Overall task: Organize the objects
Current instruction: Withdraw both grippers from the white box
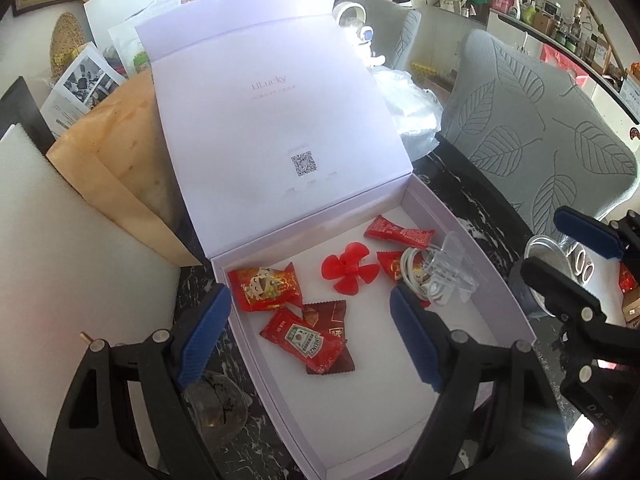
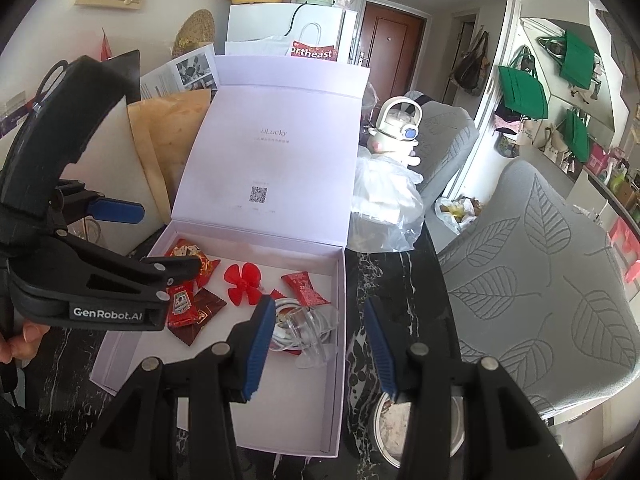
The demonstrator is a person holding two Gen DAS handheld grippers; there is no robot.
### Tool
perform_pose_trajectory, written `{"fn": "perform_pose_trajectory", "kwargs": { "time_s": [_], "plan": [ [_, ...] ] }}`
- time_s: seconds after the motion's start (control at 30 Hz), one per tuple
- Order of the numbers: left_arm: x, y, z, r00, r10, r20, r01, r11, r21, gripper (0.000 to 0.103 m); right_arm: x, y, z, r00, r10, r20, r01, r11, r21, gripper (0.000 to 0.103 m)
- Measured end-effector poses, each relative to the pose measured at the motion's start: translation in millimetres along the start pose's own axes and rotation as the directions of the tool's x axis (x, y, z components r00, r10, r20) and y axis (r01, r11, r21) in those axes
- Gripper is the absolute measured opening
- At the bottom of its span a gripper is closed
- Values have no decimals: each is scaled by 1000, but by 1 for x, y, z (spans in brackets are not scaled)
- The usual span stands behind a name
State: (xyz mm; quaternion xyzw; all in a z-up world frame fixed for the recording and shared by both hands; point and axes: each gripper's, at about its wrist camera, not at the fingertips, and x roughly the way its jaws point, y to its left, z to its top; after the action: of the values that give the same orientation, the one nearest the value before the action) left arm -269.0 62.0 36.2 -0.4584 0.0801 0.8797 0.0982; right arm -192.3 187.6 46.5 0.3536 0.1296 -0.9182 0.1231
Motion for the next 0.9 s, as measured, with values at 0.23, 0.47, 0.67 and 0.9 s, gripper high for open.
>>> {"fn": "perform_pose_trajectory", "kwargs": {
  "time_s": [0.23, 0.47, 0.67, 0.9],
  "plan": [
    [-52, -1, -13, 998, 13, 58, -12, 1000, -4, 81, -39, 4, -2, 999, -4, 44, 3, 1000, 20, 54],
    [-95, -12, -34, 996, 9, 84, -10, 1000, 5, 81, -83, 8, -13, 997, -24, 73, 21, 999, 39, 58],
    [-125, -20, -57, 994, -6, 111, 6, 1000, 4, 83, -122, 14, -29, 994, -45, 96, 41, 998, 43, 59],
    [-148, -24, -81, 991, 5, 135, -6, 1000, 10, 83, -154, 26, -48, 992, -60, 111, 55, 997, 50, 60]
  ]
}}
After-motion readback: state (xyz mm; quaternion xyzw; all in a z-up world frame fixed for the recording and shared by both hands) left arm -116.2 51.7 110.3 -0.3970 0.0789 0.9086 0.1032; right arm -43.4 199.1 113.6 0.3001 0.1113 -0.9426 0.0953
